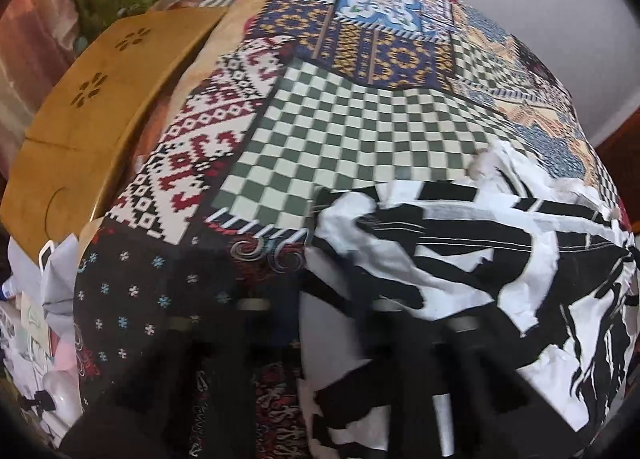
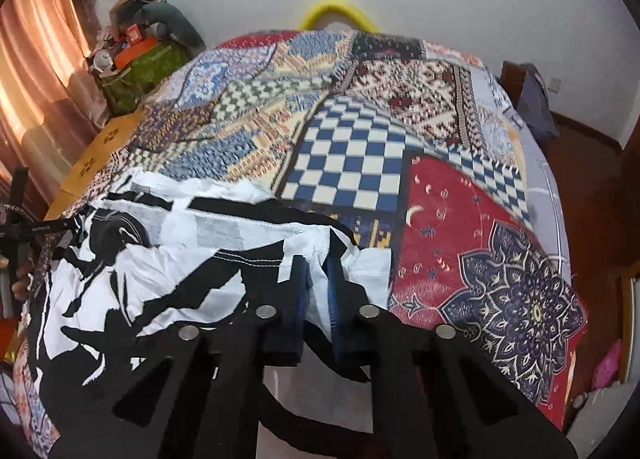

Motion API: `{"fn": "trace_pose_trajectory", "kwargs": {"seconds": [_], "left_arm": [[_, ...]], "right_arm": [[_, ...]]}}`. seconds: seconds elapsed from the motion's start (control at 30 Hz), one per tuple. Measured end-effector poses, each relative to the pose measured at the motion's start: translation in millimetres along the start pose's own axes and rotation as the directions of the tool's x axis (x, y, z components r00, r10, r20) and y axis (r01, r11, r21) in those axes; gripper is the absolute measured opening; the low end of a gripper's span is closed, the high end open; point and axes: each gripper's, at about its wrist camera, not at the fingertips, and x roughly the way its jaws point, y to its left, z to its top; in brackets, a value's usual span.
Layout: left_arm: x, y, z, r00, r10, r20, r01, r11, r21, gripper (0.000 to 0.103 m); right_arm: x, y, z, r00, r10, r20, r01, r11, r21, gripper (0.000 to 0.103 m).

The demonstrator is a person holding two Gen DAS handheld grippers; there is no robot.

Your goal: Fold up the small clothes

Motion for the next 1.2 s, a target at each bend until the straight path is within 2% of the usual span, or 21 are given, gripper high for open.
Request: {"fn": "trace_pose_trajectory", "kwargs": {"seconds": [0.07,0.2,0.33,0.4,0.47,0.5,0.57,0.63,0.7,0.8,0.83,0.87,0.9,0.97,1.0,1.1,1.13,1.17,1.2], "left_arm": [[-10.7,-4.5,1.7,0.998,0.024,0.058,-0.025,1.0,0.019,0.002],[-38.4,-14.6,6.3,0.985,0.048,0.165,-0.058,0.996,0.062,0.001],[-51.8,-18.3,18.9,0.97,0.05,0.239,-0.062,0.997,0.041,0.001],[-44.4,-17.8,24.4,0.971,0.059,0.234,-0.065,0.998,0.02,0.001],[-23.9,-17.8,30.2,0.982,0.064,0.18,-0.068,0.998,0.015,0.001],[-14.5,-19.9,31.9,0.986,0.069,0.152,-0.073,0.997,0.021,0.001],[2.2,-25.6,31.9,0.99,0.098,0.099,-0.104,0.993,0.051,0.003],[6.6,-28.2,29.8,0.987,0.129,0.094,-0.135,0.989,0.061,0.003],[1.6,-25.1,28.7,0.989,0.11,0.096,-0.115,0.992,0.046,0.008],[-17.2,-17.2,26.6,0.991,0.078,0.113,-0.081,0.996,0.026,0.021],[-24.3,-15.8,25.5,0.989,0.081,0.123,-0.085,0.996,0.029,0.029],[-31.4,-14.3,23.4,0.987,0.087,0.133,-0.092,0.995,0.034,0.037],[-39.8,-13.1,20.6,0.985,0.095,0.145,-0.102,0.994,0.04,0.04],[-56.8,-12.3,13.1,0.982,0.102,0.159,-0.112,0.992,0.055,0.049],[-64.8,-12.2,7.9,0.983,0.095,0.159,-0.106,0.993,0.06,0.052],[-81.9,-13.8,-10.1,0.985,0.077,0.153,-0.088,0.994,0.068,0.068],[-87.6,-15.5,-18.7,0.986,0.073,0.149,-0.084,0.994,0.071,0.075],[-91.9,-17.4,-26.9,0.987,0.069,0.147,-0.08,0.994,0.075,0.076],[-95.8,-20.1,-35.9,0.988,0.063,0.143,-0.075,0.994,0.081,0.076]], "right_arm": [[-12.2,-1.6,1.3,0.999,0.013,0.045,-0.013,1.0,0.012,0.004],[-37.1,-2.2,5.6,0.991,0.026,0.128,-0.026,1.0,0.001,0.003],[-45.4,-9.9,9.3,0.982,-0.033,0.188,0.029,0.999,0.026,0.003],[-35.5,-20.1,8.0,0.983,-0.065,0.17,0.054,0.996,0.067,0.003],[-17.2,-27.6,3.0,0.986,-0.118,0.116,0.11,0.991,0.073,0.003],[-3.2,-29.9,-1.4,0.989,-0.133,0.062,0.129,0.989,0.067,0.003],[8.5,-31.1,-6.3,0.989,-0.147,0.012,0.146,0.988,0.052,0.003],[4.4,-29.9,-7.6,0.988,-0.156,0.023,0.155,0.987,0.045,0.003],[-5.8,-33.0,-6.4,0.989,-0.147,0.03,0.145,0.987,0.068,0.007],[-24.7,-35.1,-4.9,0.99,-0.139,0.035,0.136,0.987,0.084,0.008],[-30.7,-34.6,-4.4,0.991,-0.132,0.037,0.129,0.988,0.086,0.01],[-36.0,-33.2,-5.4,0.991,-0.126,0.039,0.123,0.989,0.087,0.015],[-46.0,-30.9,-6.6,0.992,-0.117,0.047,0.112,0.99,0.088,0.018],[-53.0,-23.8,-9.4,0.993,-0.098,0.058,0.093,0.993,0.077,0.031],[-58.8,-18.7,-11.3,0.994,-0.086,0.062,0.082,0.994,0.069,0.033],[-71.0,1.6,-15.6,0.997,-0.045,0.069,0.042,0.998,0.035,0.034],[-74.6,12.8,-17.7,0.997,-0.027,0.068,0.026,1.0,0.017,0.039],[-77.1,21.8,-19.7,0.998,-0.013,0.069,0.013,1.0,0.002,0.048],[-79.0,32.0,-21.9,0.998,0.001,0.07,0.0,1.0,-0.016,0.052]]}}
